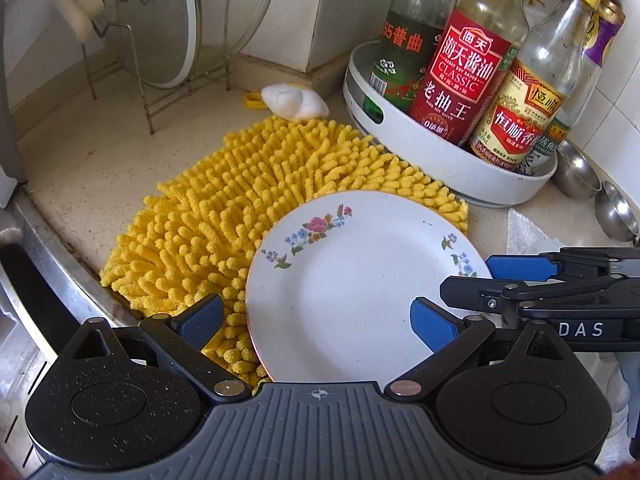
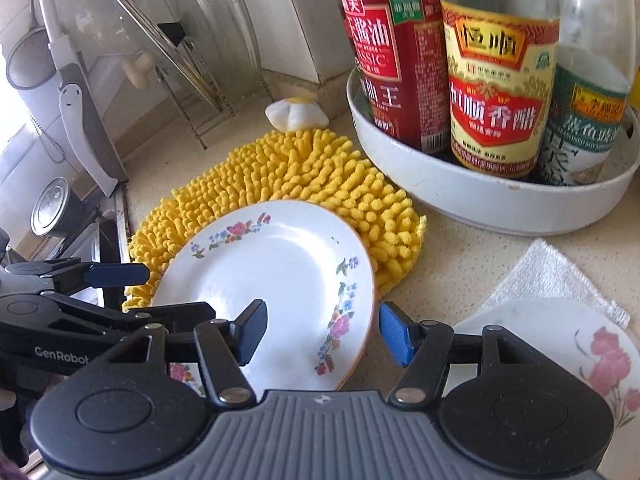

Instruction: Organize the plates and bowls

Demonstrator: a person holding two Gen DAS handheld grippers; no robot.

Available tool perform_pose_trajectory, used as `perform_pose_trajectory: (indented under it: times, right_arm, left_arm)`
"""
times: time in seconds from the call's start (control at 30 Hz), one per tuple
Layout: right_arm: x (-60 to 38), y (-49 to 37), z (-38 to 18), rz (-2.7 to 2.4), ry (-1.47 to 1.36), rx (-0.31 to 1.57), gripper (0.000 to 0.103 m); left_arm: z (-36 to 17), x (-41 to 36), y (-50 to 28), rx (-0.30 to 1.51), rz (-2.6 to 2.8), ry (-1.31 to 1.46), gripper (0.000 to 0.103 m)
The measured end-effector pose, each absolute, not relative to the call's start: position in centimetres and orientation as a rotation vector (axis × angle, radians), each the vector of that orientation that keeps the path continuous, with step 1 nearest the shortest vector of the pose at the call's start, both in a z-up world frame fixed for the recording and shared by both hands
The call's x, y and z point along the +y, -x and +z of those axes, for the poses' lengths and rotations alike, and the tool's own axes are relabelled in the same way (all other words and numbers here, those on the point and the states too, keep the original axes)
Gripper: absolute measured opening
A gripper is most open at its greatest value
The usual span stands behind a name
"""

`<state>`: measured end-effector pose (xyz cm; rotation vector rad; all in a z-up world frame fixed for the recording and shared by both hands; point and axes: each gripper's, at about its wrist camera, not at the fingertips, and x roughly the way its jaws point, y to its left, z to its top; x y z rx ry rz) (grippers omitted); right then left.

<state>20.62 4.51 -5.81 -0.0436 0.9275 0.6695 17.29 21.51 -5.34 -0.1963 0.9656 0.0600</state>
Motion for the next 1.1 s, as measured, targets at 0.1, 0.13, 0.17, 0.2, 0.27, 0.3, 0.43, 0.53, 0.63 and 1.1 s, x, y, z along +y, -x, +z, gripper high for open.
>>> perform_pose_trajectory:
  times: [0.1,0.13,0.17,0.2,0.27,0.3,0.43,0.53,0.63,1.1]
  right_arm:
    - [4.5,-20.8,-6.4,0.663,0.028,0.952,0.066]
    - [4.6,-20.9,-6.6,0.662,0.022,0.961,0.066]
    - [4.5,-21.0,-6.8,0.663,0.016,0.964,0.066]
    - [4.6,-21.0,-6.8,0.663,0.012,0.962,0.066]
    - [4.6,-21.0,-6.9,0.659,0.009,0.966,0.066]
    - [4.7,-21.0,-6.9,0.658,0.008,0.969,0.066]
    - [4.9,-20.9,-7.1,0.653,0.007,0.961,0.066]
    - [4.9,-20.7,-7.1,0.646,0.009,0.958,0.066]
    - [5.0,-20.6,-7.1,0.646,0.019,0.958,0.066]
    - [5.3,-19.5,-7.1,0.634,0.010,0.965,0.064]
  left_arm:
    - [-5.6,21.6,-17.4,0.975,0.048,0.194,0.101]
    - [-5.7,21.5,-17.4,0.978,0.045,0.190,0.101]
    - [-5.8,21.5,-17.4,0.981,0.041,0.186,0.101]
    - [-5.9,21.5,-17.5,0.985,0.036,0.185,0.100]
    - [-6.0,21.5,-17.5,0.988,0.025,0.183,0.100]
    - [-6.1,21.5,-17.6,0.989,0.022,0.184,0.100]
    - [-6.2,21.7,-17.8,0.991,0.014,0.181,0.100]
    - [-6.3,21.8,-17.8,0.991,0.003,0.187,0.099]
    - [-6.5,21.9,-17.8,0.989,-0.020,0.197,0.097]
    - [-7.4,22.8,-17.1,0.948,-0.121,0.233,0.098]
